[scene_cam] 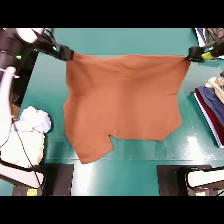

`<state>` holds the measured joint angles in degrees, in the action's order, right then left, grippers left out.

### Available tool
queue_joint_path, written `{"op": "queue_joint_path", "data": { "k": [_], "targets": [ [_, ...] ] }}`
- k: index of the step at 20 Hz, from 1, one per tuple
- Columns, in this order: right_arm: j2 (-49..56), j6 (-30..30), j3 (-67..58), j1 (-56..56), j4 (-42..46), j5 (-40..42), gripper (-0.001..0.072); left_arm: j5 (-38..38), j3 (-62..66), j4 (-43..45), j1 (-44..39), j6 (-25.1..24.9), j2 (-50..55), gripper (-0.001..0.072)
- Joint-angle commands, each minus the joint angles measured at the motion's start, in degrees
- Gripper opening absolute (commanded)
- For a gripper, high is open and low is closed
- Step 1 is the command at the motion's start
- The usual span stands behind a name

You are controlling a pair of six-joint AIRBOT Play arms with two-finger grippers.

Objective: Fold the shirts.

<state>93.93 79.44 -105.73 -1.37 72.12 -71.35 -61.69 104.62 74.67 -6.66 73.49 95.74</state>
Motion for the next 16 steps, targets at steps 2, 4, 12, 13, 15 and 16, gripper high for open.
{"op": "queue_joint_path", "data": {
  "k": [2, 4, 12, 13, 15, 16],
  "targets": [
    [6.56, 1.66, 0.07, -0.31, -0.63, 6.43, 0.0013, 2.34, -0.17, 0.13, 0.04, 0.04, 7.26, 0.0027],
    [7.63, 1.79, 0.07, -0.31, -0.66, 7.32, 0.0014, 4.52, -0.15, 0.11, 0.04, 0.22, 7.34, 0.0028],
    [6.27, 0.50, -2.23, 4.61, -17.51, -0.09, 0.0480, -5.11, 4.74, -0.02, 1.55, 4.61, 5.11, 0.0587],
    [5.01, -1.27, -1.92, 5.42, -17.51, -3.91, 0.0479, -6.25, 4.74, -0.28, 2.82, 4.70, 3.32, 0.0587],
    [1.14, -3.41, 2.03, 7.13, -17.55, -9.14, 0.0478, -11.04, 4.63, -0.28, 5.86, 4.83, 0.00, 0.0587],
    [-1.38, -4.20, 5.33, 7.63, -17.57, -10.21, 0.0478, -13.84, 3.65, -0.37, 7.52, 5.86, -1.70, 0.0587]
  ]
}}
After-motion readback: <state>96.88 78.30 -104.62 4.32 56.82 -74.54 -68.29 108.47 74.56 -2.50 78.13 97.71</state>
